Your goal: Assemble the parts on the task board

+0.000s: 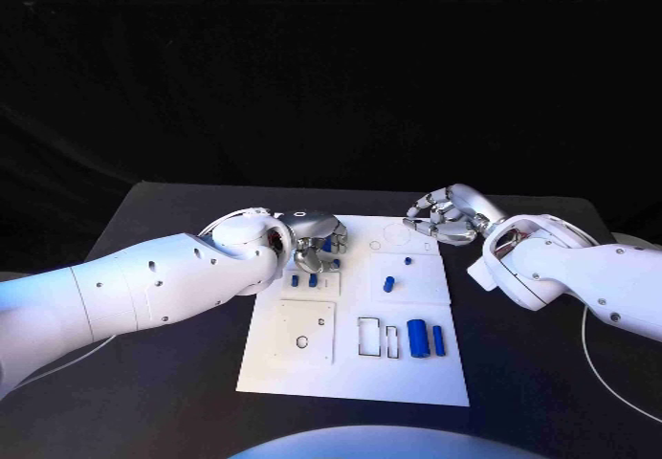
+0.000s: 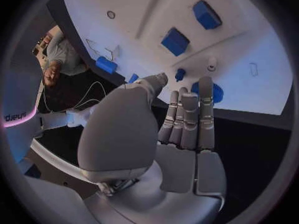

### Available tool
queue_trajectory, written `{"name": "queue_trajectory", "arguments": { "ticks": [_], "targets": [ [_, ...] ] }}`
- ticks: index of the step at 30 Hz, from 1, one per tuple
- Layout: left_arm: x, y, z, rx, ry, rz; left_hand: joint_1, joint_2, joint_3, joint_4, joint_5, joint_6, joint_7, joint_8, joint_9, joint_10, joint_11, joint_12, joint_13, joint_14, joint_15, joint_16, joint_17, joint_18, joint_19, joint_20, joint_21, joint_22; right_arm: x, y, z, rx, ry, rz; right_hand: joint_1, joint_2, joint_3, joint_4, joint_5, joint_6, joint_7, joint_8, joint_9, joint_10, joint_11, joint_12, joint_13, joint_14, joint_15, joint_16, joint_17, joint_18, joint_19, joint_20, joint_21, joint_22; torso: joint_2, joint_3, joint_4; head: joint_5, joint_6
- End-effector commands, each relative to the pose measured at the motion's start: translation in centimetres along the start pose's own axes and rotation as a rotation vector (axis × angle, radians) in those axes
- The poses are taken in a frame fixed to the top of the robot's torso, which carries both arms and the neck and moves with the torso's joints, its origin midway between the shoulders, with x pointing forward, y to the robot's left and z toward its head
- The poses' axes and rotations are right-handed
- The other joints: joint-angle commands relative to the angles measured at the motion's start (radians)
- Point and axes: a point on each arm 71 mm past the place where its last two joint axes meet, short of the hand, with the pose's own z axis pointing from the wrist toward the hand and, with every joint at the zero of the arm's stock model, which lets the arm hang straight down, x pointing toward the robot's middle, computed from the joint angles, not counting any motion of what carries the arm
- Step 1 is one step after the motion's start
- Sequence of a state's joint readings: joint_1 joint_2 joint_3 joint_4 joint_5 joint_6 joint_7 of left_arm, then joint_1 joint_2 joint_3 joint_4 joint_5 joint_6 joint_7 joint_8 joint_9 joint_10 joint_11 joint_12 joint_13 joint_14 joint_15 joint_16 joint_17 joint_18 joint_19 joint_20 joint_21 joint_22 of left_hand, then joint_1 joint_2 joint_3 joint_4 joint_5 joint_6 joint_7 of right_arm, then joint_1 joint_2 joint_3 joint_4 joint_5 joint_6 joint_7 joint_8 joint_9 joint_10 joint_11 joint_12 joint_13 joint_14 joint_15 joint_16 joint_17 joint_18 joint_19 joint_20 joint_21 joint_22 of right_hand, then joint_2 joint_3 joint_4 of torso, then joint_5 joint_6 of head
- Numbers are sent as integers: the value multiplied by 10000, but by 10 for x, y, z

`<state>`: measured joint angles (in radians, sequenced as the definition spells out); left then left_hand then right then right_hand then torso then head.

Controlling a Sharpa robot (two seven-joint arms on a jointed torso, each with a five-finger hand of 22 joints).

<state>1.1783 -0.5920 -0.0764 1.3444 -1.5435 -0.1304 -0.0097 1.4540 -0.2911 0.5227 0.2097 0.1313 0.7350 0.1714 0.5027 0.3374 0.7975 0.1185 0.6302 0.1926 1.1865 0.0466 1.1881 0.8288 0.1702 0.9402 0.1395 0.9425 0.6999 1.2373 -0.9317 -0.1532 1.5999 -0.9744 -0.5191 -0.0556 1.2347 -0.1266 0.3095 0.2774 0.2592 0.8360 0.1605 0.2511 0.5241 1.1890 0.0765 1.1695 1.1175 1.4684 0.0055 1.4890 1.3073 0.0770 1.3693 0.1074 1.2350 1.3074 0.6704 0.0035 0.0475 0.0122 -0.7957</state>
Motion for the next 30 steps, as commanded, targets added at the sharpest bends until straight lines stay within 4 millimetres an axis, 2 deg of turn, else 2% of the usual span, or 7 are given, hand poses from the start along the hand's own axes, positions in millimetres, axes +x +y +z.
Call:
{"name": "queue_trajectory", "arguments": {
  "ticks": [1, 9, 16, 21, 30],
  "targets": [
    [4, 0, 3, -126, 567, 553, 38, 92, -15, -9, -36, 79, 11, -54, -30, 74, -1, -51, -29, 103, 9, 96, 43, 131, -8, 58, 83, 28, 1, 2, 0, -169, -11, -67, 86, -23, 45, 9, 55, -85, 2, 36, 15, -53, 4, -47, -8, 535, -29, -55, 612, 79, -38, 11, -55, 192, -4, 14, -2, -12, 5],
    [5, 0, 9, -201, 524, 611, 184, 190, 118, -2, -32, 223, -22, -84, -129, 235, -21, -107, -132, 153, -6, 320, 60, 137, -4, 50, 208, 128, 1, 2, 1, -198, -5, -73, 94, -23, 48, 14, 70, -85, 1, 39, 16, -144, 2, -161, -130, 517, -31, -91, 536, 91, -67, 9, -113, 153, -1, 4, -6, -67, 10],
    [4, 0, 11, -214, 389, 528, 309, 258, 323, -13, -44, 302, 17, -143, -224, 334, 2, -190, -236, 141, 8, 445, 17, 135, -29, 49, 318, 221, 2, 2, 1, -196, 12, -72, 94, -23, 48, 14, 70, -85, 1, 39, 16, -144, 2, -161, -130, 517, -31, -91, 536, 91, -67, 9, -113, 153, 1, 18, -21, -94, 12],
    [5, -1, 12, -205, 457, 302, 347, 321, 520, 5, -41, 442, 3, -172, -300, 488, -14, -244, -323, 202, -5, 614, 50, 132, -27, 44, 455, 345, 2, 3, 1, -202, 23, -70, 94, -23, 48, 14, 70, -85, 1, 39, 16, -144, 2, -161, -130, 517, -31, -91, 536, 91, -67, 9, -113, 153, -7, 23, 11, -116, 18],
    [7, -2, 13, -178, 738, 101, 423, 399, 909, -140, -59, 932, -60, -158, -410, 978, -112, -322, -465, 511, -81, 1107, 413, 24, 337, -20, 1113, 1097, 3, 3, 1, -183, 74, -71, 94, -20, 51, 22, 77, -82, 1, 42, 17, -148, 0, -179, -149, 518, -32, -92, 540, 91, -64, 8, -116, 153, -10, 11, 17, -106, -25]
  ]
}}
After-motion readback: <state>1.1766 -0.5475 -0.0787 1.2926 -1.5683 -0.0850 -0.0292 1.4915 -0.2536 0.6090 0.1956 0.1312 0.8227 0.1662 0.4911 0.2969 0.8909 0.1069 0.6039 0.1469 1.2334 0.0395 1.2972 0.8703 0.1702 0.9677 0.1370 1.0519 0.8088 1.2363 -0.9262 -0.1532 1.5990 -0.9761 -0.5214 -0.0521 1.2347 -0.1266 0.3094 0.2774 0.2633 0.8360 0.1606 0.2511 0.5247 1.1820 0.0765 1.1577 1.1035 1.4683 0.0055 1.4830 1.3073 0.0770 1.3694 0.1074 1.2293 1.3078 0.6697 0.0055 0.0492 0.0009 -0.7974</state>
